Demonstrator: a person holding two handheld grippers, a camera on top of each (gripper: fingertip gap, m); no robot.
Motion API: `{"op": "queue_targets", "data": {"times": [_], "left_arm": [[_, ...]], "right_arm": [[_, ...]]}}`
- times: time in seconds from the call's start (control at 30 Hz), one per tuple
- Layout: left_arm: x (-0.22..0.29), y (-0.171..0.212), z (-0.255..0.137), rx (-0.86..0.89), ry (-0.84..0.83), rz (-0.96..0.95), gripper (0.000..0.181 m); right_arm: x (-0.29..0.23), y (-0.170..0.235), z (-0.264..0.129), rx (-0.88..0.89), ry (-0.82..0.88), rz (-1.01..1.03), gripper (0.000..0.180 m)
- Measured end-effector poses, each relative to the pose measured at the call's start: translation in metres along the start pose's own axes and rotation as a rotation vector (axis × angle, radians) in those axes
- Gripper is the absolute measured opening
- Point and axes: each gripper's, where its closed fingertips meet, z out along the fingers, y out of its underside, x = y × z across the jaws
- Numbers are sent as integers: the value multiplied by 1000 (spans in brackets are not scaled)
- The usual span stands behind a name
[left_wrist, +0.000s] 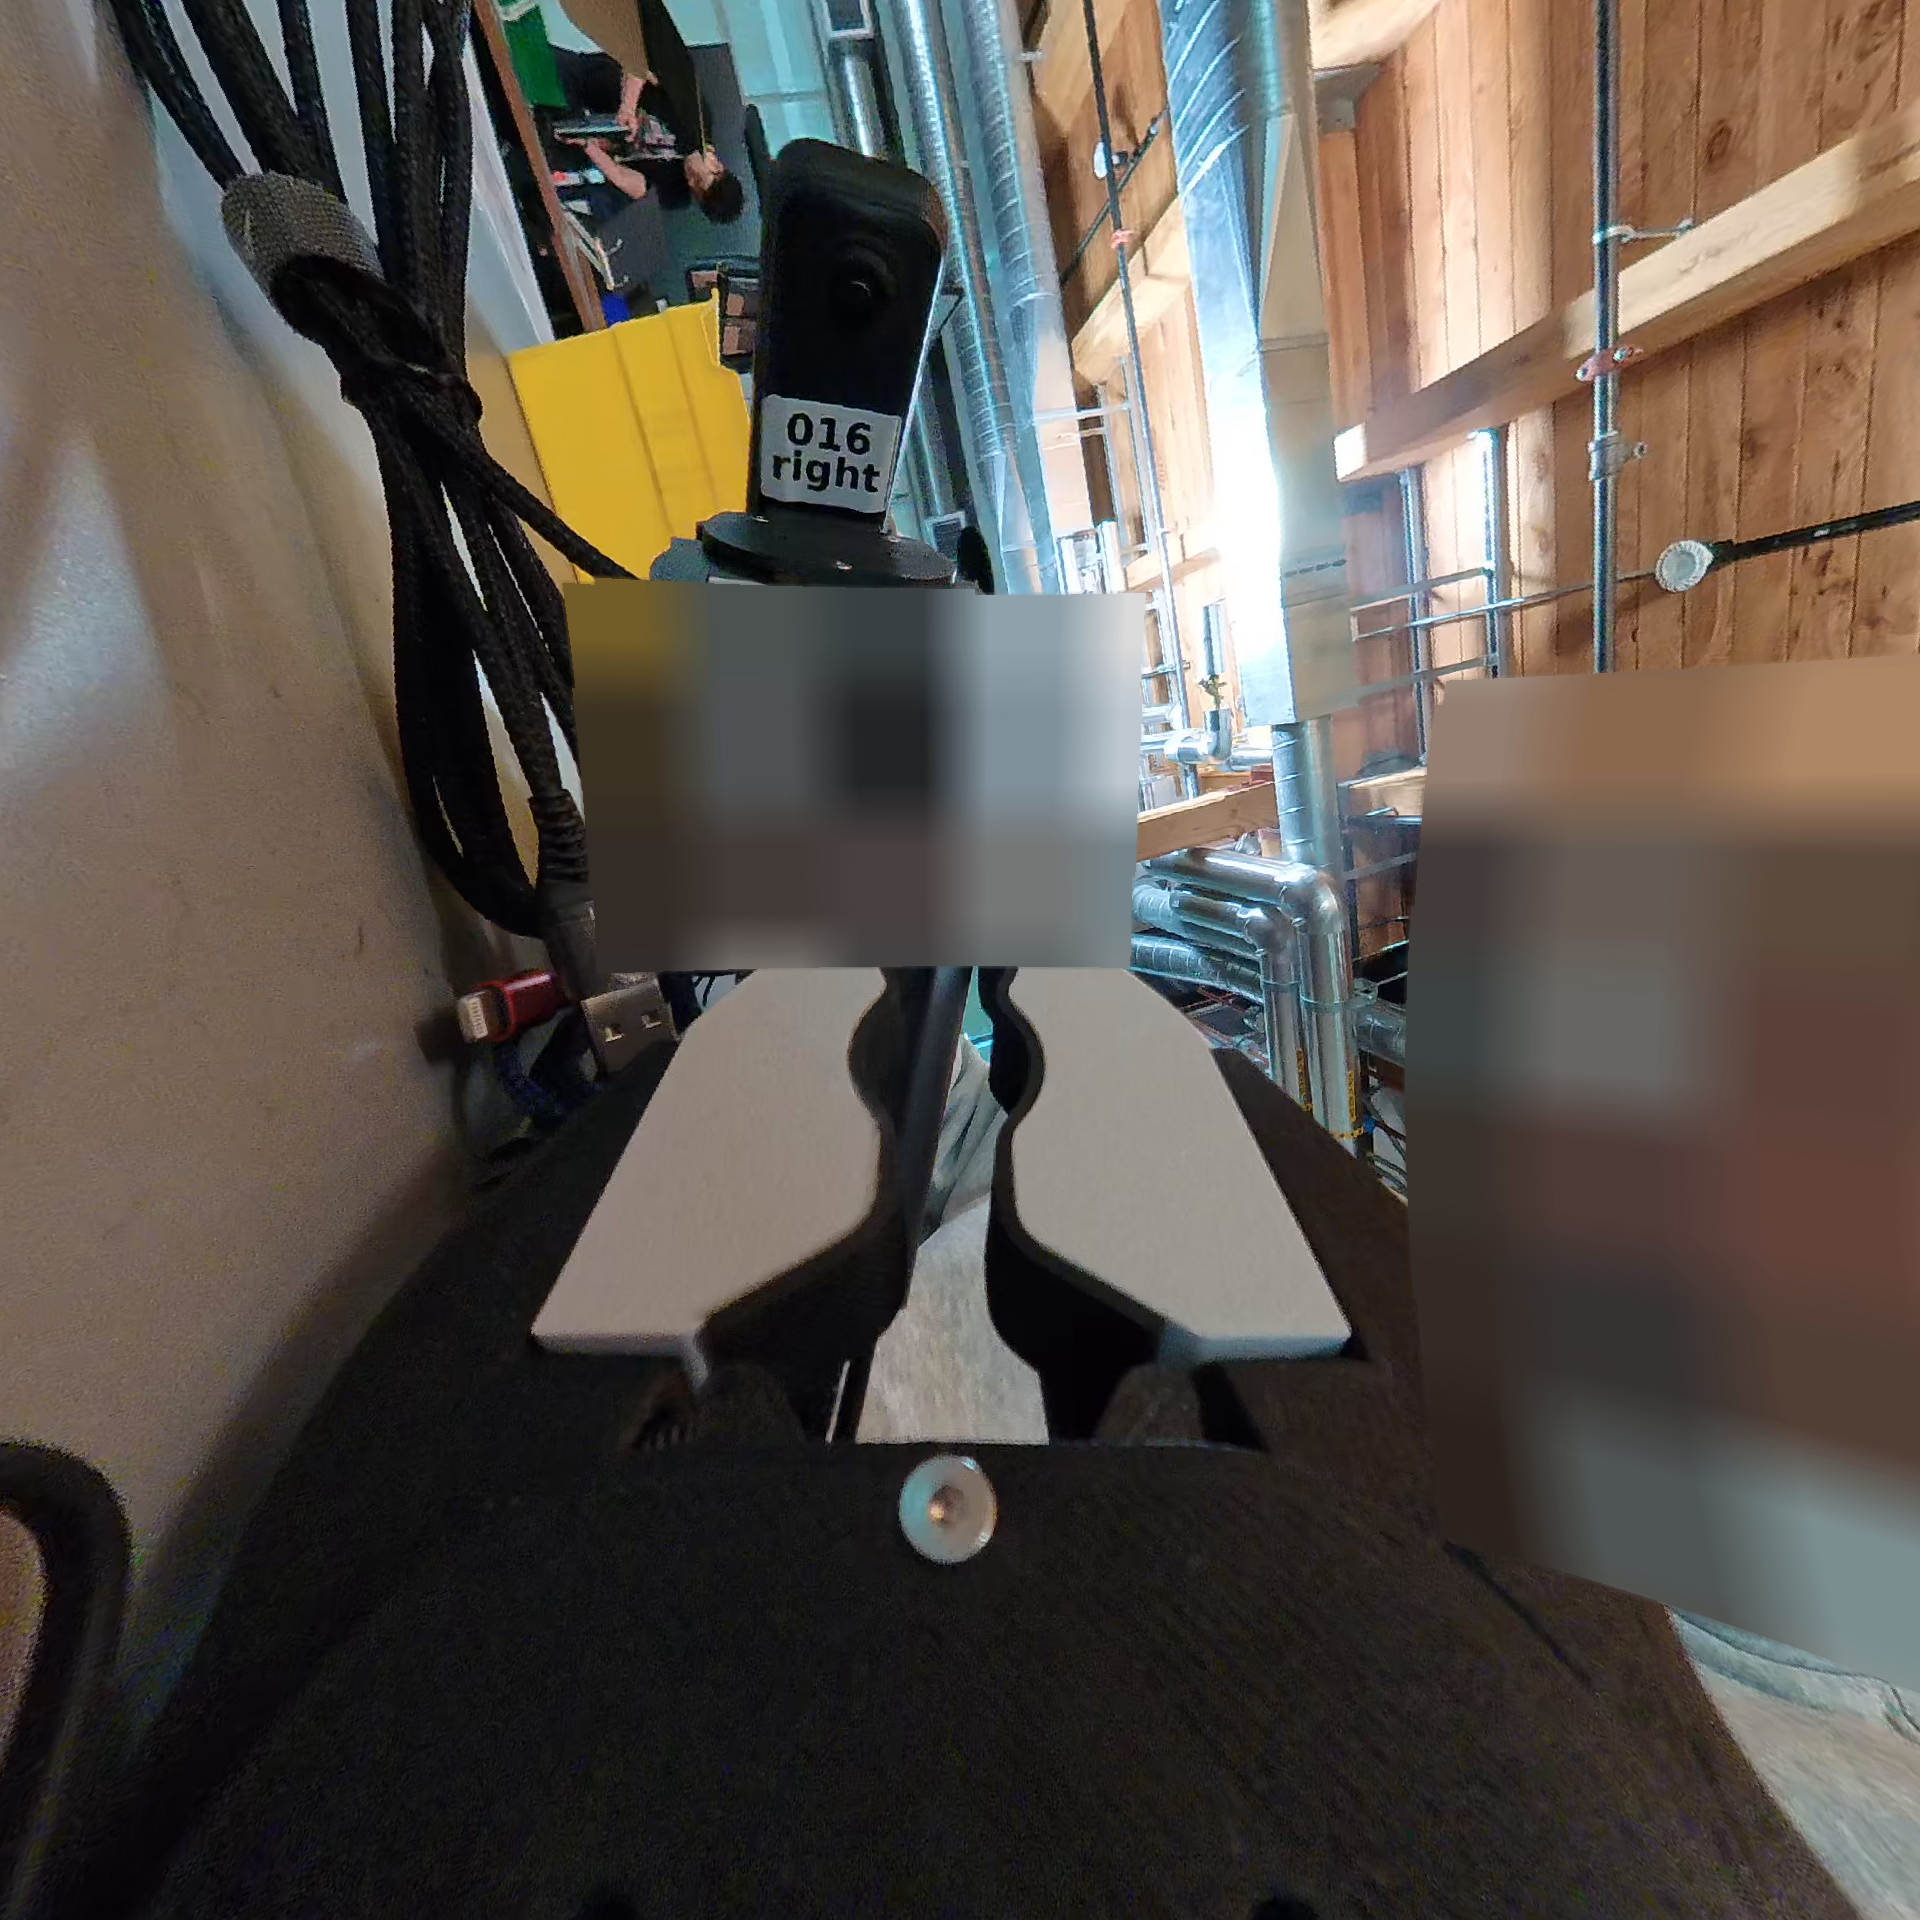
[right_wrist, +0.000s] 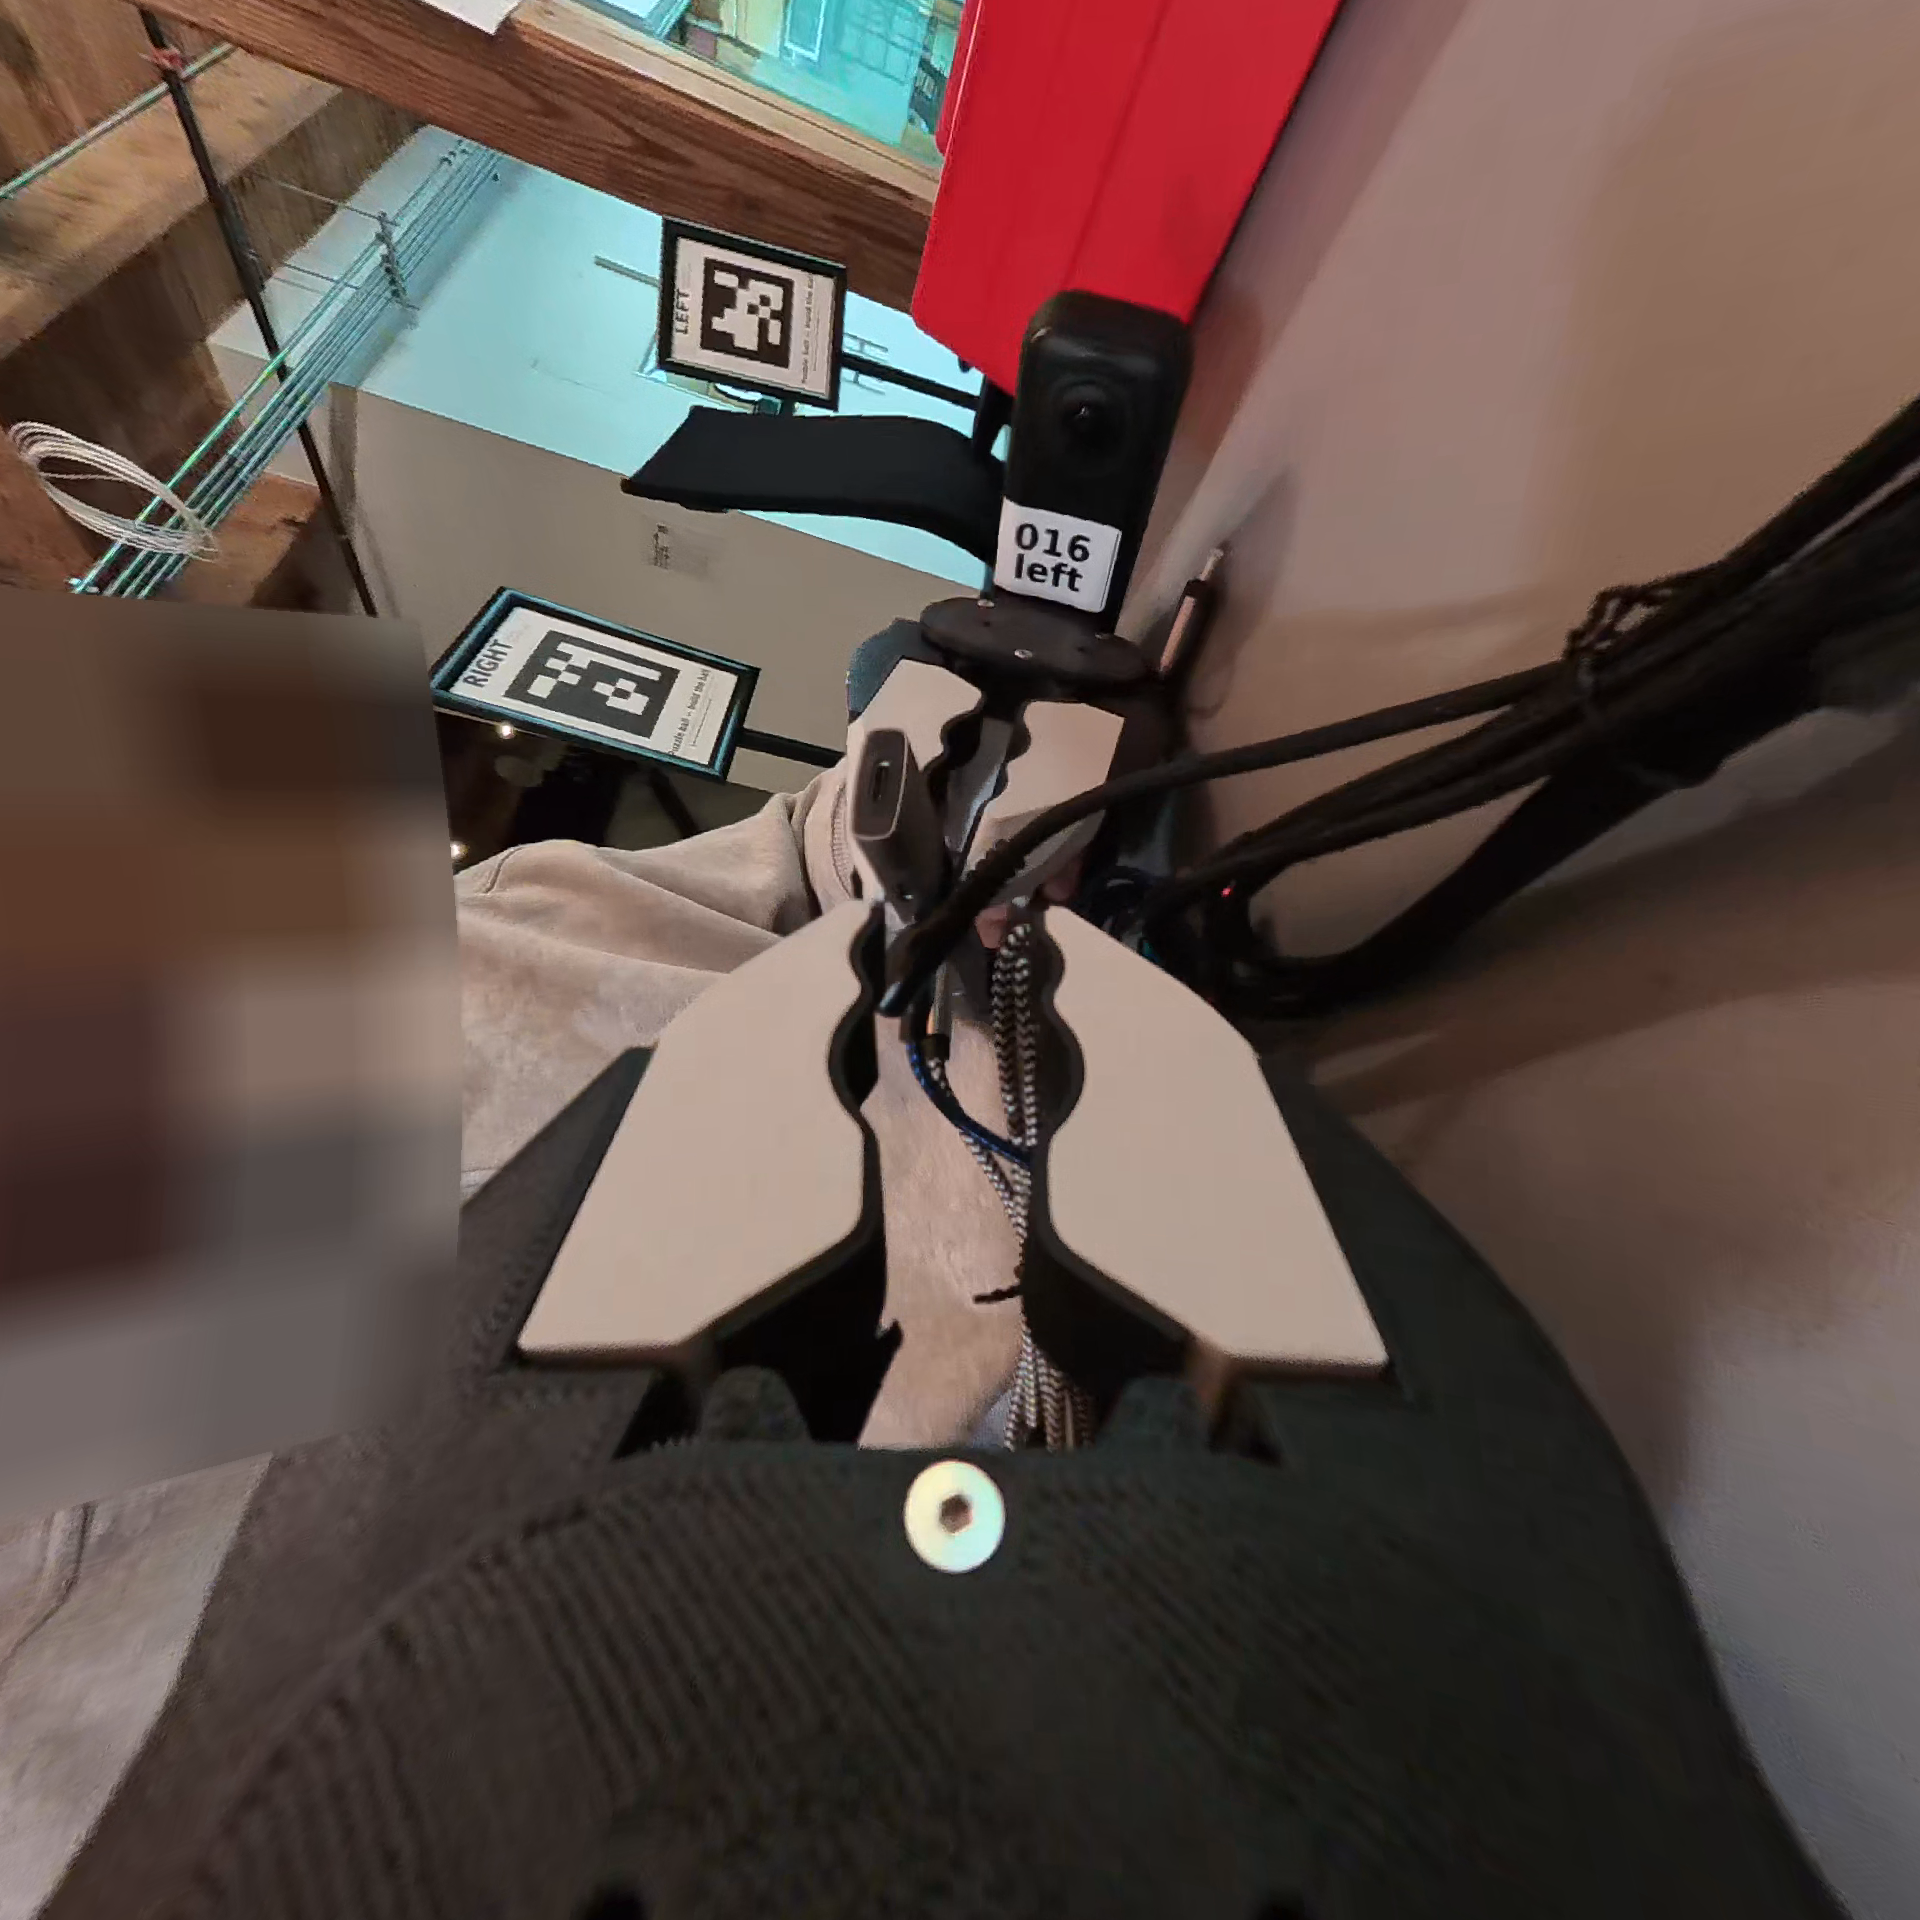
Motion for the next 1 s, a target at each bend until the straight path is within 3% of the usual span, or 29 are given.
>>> {"op": "queue_targets", "data": {"times": [0.23, 0.37, 0.63, 0.83, 1.0], "left_arm": [[0, 0, 0, 2, 0, 0, 11], [0, -1, 0, 4, 1, 0, 11], [8, -19, -12, 101, 43, -8, 11], [7, -26, -15, 156, 24, 26, 10], [5, -27, -16, 162, 9, 38, 10]], "right_arm": [[-3, 4, 0, -11, -26, -18, 11], [-7, -10, -15, 101, -29, -49, 10], [-13, -42, -24, 481, 148, -294, 8], [-9, -40, -7, 501, 458, -504, 9], [-7, -32, 3, 471, 441, -470, 9]]}}
